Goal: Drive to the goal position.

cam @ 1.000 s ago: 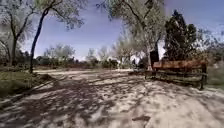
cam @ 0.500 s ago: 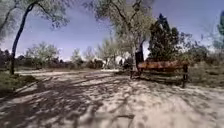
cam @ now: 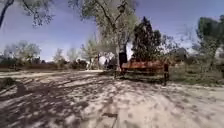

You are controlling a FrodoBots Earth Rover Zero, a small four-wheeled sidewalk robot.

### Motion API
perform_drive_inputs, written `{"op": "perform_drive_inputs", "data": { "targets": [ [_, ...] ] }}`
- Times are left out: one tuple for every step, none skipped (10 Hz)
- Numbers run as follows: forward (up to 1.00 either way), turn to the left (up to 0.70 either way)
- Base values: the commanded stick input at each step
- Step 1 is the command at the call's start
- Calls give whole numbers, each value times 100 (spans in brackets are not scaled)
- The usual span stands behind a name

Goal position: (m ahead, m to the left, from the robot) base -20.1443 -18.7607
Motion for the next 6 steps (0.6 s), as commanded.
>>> {"op": "perform_drive_inputs", "data": {
  "targets": [
    [0,-70],
    [0,-70],
    [0,-70],
    [0,-70],
    [0,-70],
    [0,-70]
  ]
}}
